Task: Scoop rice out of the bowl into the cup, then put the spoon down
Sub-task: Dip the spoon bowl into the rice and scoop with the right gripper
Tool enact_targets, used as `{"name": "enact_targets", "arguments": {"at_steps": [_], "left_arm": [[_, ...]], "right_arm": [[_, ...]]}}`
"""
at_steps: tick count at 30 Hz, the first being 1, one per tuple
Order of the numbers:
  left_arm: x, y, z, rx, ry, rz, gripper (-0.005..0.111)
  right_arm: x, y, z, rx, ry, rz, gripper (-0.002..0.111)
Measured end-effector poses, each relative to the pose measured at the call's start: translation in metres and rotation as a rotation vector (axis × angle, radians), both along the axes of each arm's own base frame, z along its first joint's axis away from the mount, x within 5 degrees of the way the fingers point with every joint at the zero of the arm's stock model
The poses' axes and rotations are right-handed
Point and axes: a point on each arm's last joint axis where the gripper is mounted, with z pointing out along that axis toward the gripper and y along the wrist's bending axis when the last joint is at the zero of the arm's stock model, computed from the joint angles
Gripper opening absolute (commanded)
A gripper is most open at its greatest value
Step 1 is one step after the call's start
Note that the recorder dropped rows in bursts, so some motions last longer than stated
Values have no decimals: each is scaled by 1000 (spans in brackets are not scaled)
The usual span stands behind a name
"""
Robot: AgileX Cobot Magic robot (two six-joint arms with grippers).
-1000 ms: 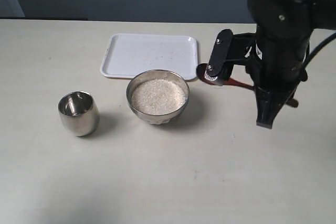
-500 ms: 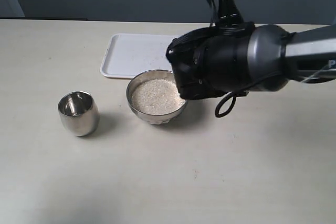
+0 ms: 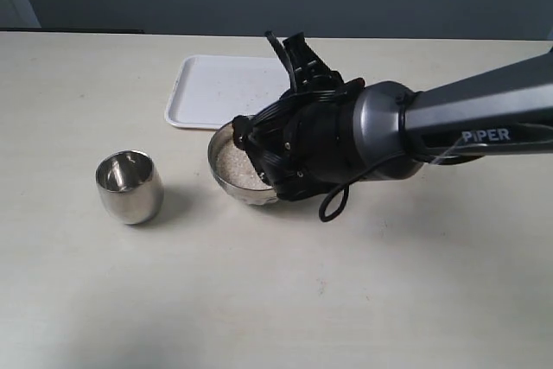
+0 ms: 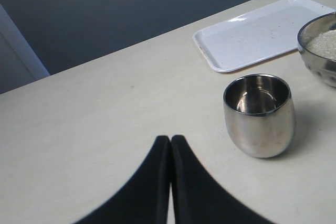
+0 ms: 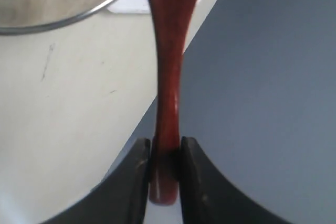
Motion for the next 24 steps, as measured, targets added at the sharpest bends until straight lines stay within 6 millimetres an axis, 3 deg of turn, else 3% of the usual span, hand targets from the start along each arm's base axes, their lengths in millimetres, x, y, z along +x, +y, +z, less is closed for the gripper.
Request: {"name": "enact_targets", "arguments": {"at_steps": [7, 13, 24], "left_arm": [[0, 0, 0, 0, 0, 0, 0], [0, 0, 0, 0, 0, 0, 0], [0, 0, 0, 0, 0, 0, 0]], "right_arm": [[12, -7, -9, -65, 27, 11, -1], [20, 5, -7, 57, -67, -12, -1], [27, 11, -28, -88, -37, 67, -1]]}}
